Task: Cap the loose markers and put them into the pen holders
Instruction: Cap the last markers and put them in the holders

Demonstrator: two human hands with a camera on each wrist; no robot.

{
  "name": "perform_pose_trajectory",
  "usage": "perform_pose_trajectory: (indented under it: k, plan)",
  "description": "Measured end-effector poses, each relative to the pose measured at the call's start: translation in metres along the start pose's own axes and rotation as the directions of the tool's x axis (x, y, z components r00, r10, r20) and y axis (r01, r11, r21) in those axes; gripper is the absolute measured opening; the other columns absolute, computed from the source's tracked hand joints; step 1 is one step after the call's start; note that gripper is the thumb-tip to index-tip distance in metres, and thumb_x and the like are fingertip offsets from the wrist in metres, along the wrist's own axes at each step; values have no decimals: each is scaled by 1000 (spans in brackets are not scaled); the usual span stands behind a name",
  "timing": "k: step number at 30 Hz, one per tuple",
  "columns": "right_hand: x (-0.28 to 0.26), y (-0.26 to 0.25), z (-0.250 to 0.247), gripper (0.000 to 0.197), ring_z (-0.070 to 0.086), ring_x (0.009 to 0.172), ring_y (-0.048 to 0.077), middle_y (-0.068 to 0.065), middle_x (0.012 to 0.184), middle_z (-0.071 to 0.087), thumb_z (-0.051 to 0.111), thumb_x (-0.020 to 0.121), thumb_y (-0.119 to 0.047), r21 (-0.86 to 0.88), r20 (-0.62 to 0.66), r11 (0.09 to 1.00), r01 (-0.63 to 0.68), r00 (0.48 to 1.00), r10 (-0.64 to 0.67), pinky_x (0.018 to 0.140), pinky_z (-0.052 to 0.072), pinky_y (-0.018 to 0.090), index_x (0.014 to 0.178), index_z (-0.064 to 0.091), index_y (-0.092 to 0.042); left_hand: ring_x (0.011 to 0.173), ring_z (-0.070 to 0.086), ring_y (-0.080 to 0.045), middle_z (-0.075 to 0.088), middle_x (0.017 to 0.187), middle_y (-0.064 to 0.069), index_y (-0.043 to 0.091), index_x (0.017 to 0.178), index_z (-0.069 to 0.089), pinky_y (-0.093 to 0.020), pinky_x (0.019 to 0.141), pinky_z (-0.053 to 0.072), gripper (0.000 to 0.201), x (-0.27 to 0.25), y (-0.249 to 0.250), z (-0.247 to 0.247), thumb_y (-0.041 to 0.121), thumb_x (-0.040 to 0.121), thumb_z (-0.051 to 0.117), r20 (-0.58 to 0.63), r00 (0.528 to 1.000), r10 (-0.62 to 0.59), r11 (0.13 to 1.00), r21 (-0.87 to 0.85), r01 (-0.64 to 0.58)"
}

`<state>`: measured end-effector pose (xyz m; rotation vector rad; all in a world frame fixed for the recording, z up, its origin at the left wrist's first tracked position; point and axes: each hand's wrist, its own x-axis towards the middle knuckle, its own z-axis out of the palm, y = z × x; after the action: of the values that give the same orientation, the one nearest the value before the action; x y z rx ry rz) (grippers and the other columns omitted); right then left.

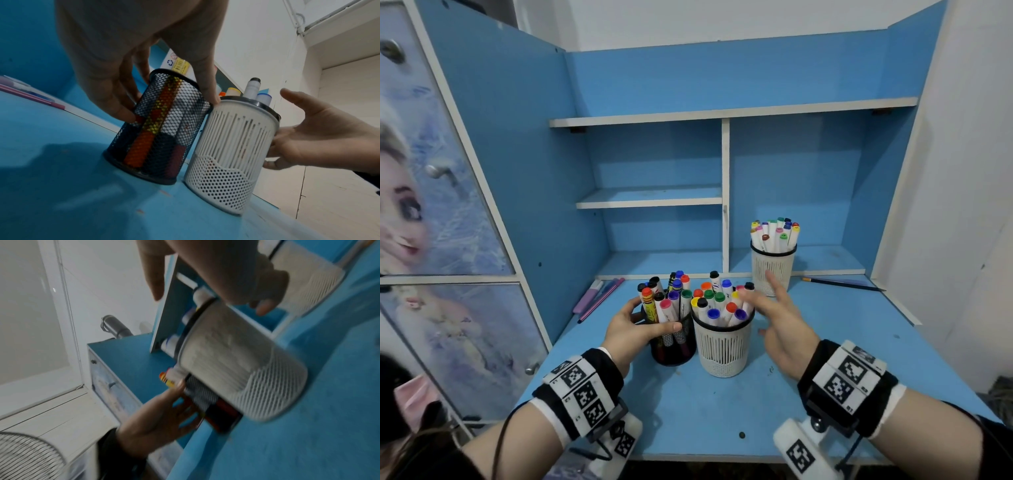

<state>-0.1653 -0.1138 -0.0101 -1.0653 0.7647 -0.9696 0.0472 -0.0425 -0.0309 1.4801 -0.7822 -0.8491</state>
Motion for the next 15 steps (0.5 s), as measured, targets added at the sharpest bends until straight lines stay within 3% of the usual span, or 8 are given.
perform_pose_trajectory:
  k: [3,6,8,10,12,15]
  plan:
    - [13,-18,-8,87,36,131,16,-6,144,41,71,69,-44,24,-108,992,127,986,-124,106,24,43,144,29,-37,93,61,-14,63,104,0,18,131,45,-27,77,48,81,1,-3,-1,2,61,84,-15,1000,-14,1000,1,14]
    - [41,-32,-18,68,45,119,13,-6,129,49,64,86,-34,-25,-231,976,216,949,-216,102,32,39,145,30,-28,101,59,-18,61,116,-5,19,132,45,-29,81,47,85,1,-6,-3,5,59,86,-23,1000,-17,1000,14,18]
    - [65,-35,-25,68,50,113,13,-5,124,53,66,86,-26,-133,-297,962,237,917,-267,102,37,38,144,32,-22,97,59,-15,61,117,-5,19,130,46,-26,76,46,82,-1,-5,-3,5,59,86,-24,1000,-7,1000,22,8]
    - [91,-34,-32,74,50,118,18,-2,123,52,72,80,-29,-333,-370,927,175,880,-299,105,38,43,142,34,-19,91,59,-10,61,114,-4,20,128,46,-23,71,44,80,-3,-4,-2,4,60,86,-20,1000,4,1000,24,-4]
    - [116,-31,-41,85,44,126,30,10,134,49,76,73,-37,-551,-441,835,0,849,-291,108,33,46,143,32,-16,95,60,-13,61,116,-5,19,130,45,-24,73,45,83,-2,-5,-1,6,59,86,-24,1000,8,1000,22,-7]
    - [142,-27,-44,98,40,128,36,17,138,41,80,66,-44,-593,-482,792,-145,852,-206,109,31,48,143,27,-14,102,61,-17,62,118,-6,18,132,46,-27,81,48,88,-1,-8,-2,8,56,89,-37,999,8,1000,25,-7]
